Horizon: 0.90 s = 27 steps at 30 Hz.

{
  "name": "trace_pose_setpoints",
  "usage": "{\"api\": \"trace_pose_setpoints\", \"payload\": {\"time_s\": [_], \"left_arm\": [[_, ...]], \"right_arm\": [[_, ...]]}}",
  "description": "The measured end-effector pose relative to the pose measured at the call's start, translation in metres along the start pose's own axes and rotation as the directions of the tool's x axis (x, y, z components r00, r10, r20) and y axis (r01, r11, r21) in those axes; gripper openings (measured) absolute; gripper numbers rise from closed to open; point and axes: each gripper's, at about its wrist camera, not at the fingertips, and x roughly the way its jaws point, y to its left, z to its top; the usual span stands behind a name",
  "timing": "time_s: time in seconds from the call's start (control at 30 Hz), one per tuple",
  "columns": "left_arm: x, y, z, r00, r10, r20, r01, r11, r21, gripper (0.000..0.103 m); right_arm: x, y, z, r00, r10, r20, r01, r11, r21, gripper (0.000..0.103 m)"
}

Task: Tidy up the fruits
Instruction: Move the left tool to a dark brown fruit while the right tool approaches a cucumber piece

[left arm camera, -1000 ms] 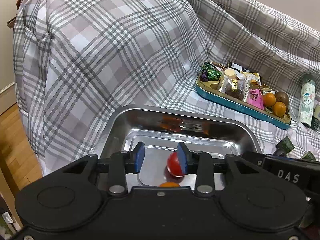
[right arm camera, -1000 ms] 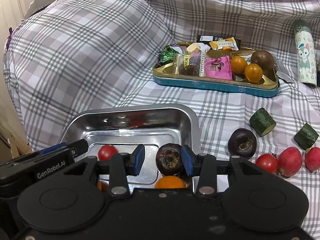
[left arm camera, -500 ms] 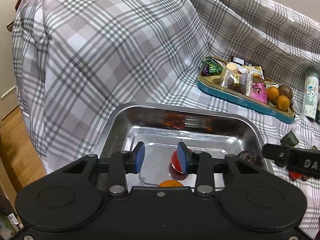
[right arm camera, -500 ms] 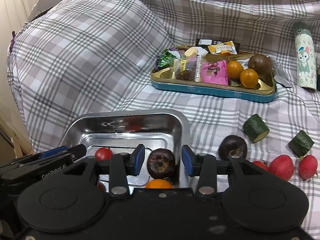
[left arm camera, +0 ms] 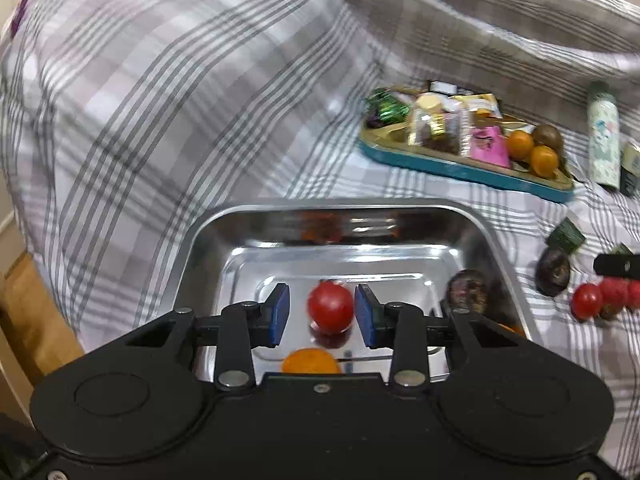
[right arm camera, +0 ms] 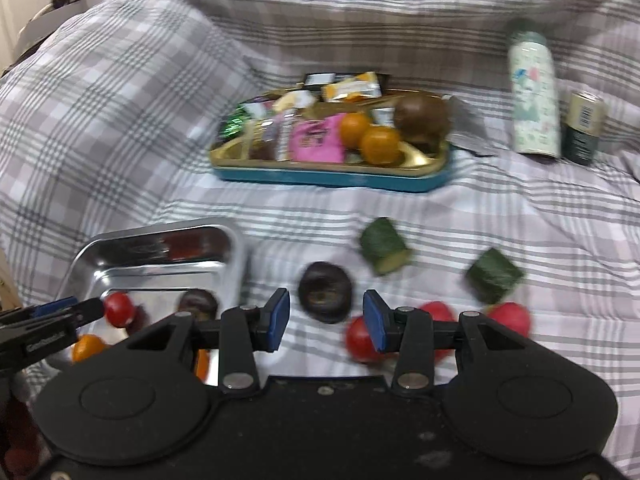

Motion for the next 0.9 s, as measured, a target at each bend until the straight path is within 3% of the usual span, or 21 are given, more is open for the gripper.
{"api": "trace_pose_setpoints", "payload": {"time_s": [0.07,0.17,0.37,0.47,0.67,0.9], "left_arm": [[-0.005,-0.013,0.002,1.0,-0.017,0.024,0.017,0.999,0.027,0.046],[-0.006,-0.037,0.008,0.995,-0.097,0.015,0.096,0.994,0.044,0.046],[-0.013,-0.095,0.015,0.973,-0.217,0.072,0.205,0.967,0.152,0.046],[-0.011,-0.118,0.015,0.961,-0.27,0.066,0.253,0.947,0.198,0.046],[-0.001,-0.151,0.008,0.955,-0.292,0.055,0.268,0.926,0.266,0.046],[0.013,-0.157,0.01,0.951,-0.302,0.068,0.279,0.931,0.236,0.046]], "right_arm": [[-0.004,-0.015,0.002,1.0,-0.008,0.005,0.008,1.0,0.027,0.044],[-0.008,-0.037,0.006,1.0,-0.025,0.009,0.024,0.997,0.079,0.044],[-0.008,-0.073,0.014,0.998,-0.055,0.002,0.054,0.982,0.182,0.044],[-0.006,-0.09,0.015,0.998,-0.056,-0.006,0.056,0.974,0.22,0.044],[-0.006,-0.114,0.014,1.0,-0.028,0.003,0.026,0.961,0.276,0.044],[-0.004,-0.117,0.016,1.0,-0.004,0.02,-0.002,0.958,0.287,0.044]]}}
